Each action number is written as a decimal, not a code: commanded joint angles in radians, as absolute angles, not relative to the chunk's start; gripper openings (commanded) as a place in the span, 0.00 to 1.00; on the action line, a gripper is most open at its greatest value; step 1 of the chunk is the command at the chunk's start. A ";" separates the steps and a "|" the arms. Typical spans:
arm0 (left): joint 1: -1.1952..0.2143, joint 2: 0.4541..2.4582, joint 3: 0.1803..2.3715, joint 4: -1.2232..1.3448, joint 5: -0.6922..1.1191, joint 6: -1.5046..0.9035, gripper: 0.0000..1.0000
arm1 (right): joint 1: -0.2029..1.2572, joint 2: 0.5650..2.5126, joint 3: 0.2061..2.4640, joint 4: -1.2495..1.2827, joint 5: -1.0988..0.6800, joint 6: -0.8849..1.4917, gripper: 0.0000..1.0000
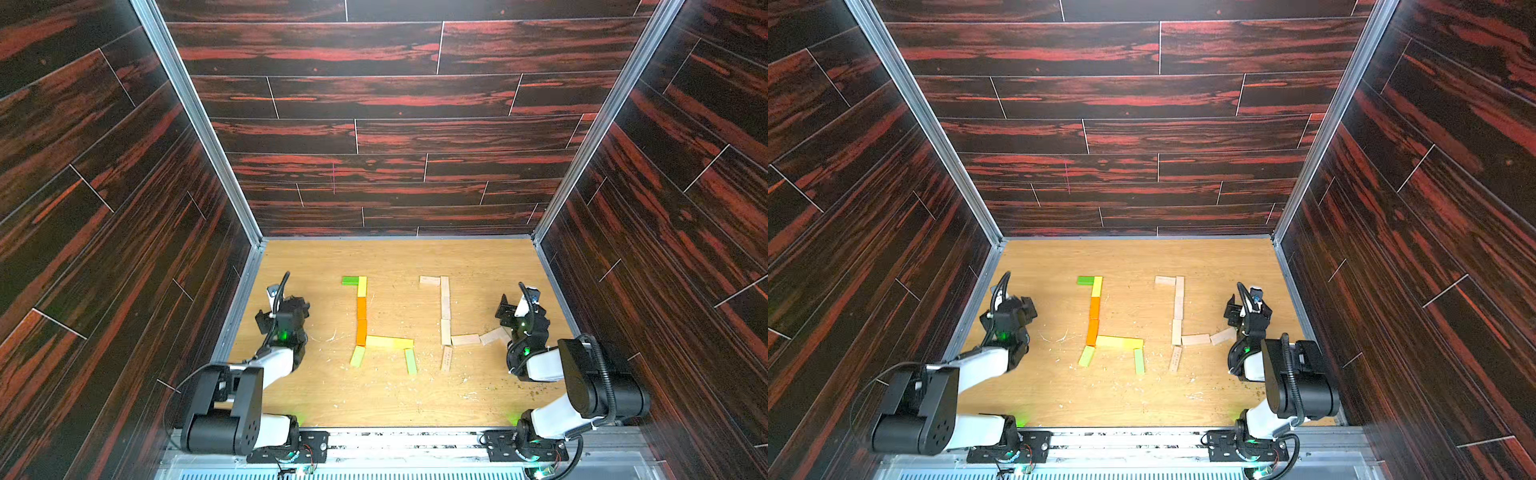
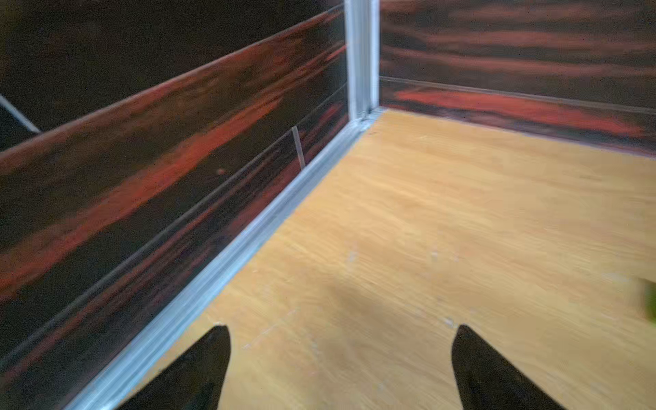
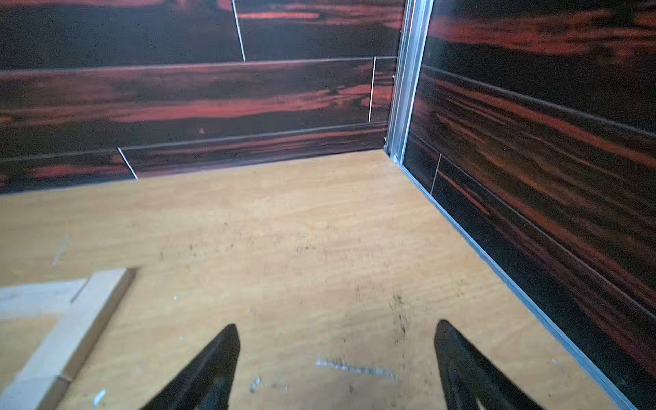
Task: Assemble a giraffe with building blocks
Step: Reset both arms
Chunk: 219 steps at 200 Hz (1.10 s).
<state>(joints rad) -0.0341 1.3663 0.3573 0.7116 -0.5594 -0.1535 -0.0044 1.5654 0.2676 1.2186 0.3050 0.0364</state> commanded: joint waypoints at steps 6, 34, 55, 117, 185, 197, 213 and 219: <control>-0.030 1.481 0.312 0.985 -0.504 -0.142 1.00 | -0.012 1.576 0.280 1.225 0.278 0.058 0.86; -0.027 1.577 0.375 0.980 -0.490 -0.128 1.00 | -0.015 1.576 0.280 1.224 0.277 0.058 0.89; -0.017 1.545 0.404 0.865 -0.476 -0.148 1.00 | -0.014 1.574 0.279 1.227 0.277 0.058 0.99; -0.017 1.537 0.402 0.855 -0.472 -0.145 1.00 | -0.014 1.575 0.276 1.232 0.278 0.055 0.98; -0.017 1.539 0.403 0.856 -0.474 -0.145 1.00 | -0.014 1.577 0.278 1.232 0.280 0.055 0.99; -0.018 1.539 0.404 0.855 -0.474 -0.146 1.00 | -0.015 1.577 0.278 1.232 0.279 0.055 0.99; -0.017 1.539 0.404 0.855 -0.474 -0.146 1.00 | -0.014 1.577 0.278 1.232 0.279 0.055 0.99; -0.017 1.539 0.404 0.856 -0.474 -0.146 1.00 | -0.015 1.576 0.278 1.232 0.278 0.056 0.98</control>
<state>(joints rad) -0.0231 1.5631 0.3874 0.8528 -0.4782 -0.1497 -0.0116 1.5654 0.2680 1.2114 0.2798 0.0479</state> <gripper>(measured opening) 0.997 0.986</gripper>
